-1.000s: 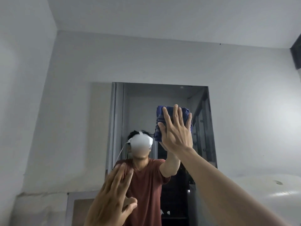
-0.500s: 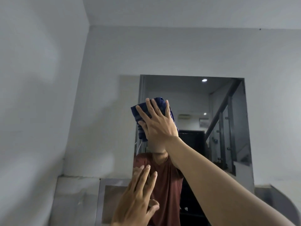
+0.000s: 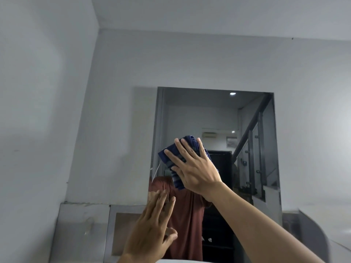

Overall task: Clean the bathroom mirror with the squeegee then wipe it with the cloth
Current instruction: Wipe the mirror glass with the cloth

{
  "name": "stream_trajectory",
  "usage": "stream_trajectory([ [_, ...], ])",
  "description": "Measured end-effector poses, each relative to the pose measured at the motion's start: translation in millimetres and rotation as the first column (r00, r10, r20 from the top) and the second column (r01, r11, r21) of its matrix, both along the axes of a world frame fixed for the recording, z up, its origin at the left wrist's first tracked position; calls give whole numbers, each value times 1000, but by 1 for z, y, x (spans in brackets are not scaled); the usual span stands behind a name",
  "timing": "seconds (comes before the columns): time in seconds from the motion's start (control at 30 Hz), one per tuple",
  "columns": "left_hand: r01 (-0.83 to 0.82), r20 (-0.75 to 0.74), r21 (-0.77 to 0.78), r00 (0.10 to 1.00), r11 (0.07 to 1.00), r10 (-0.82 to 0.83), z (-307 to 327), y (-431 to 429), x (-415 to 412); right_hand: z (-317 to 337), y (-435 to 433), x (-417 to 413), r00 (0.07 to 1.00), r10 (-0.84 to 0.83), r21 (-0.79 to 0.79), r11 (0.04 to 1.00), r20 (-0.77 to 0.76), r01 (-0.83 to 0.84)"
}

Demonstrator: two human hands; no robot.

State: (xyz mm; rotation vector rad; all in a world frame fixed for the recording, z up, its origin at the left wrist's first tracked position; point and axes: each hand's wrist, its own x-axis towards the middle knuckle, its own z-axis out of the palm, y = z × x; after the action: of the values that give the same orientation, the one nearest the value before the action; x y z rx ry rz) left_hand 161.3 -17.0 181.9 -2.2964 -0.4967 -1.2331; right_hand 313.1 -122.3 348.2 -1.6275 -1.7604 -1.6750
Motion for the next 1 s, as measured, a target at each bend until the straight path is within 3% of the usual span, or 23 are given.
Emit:
stream_trajectory([
  [0.5, 22, 37, -24, 999, 999, -21, 3, -17, 4, 7, -54, 82, 948, -85, 239, 957, -306, 163],
  [0.73, 12, 14, -35, 1000, 999, -11, 0, -15, 6, 14, -82, 123, 876, -37, 325, 921, -482, 217],
  [1.0, -30, -2, -42, 1000, 999, 30, -1, -14, 7, -17, -85, 146, 824, 19, 412, 873, -566, 263],
])
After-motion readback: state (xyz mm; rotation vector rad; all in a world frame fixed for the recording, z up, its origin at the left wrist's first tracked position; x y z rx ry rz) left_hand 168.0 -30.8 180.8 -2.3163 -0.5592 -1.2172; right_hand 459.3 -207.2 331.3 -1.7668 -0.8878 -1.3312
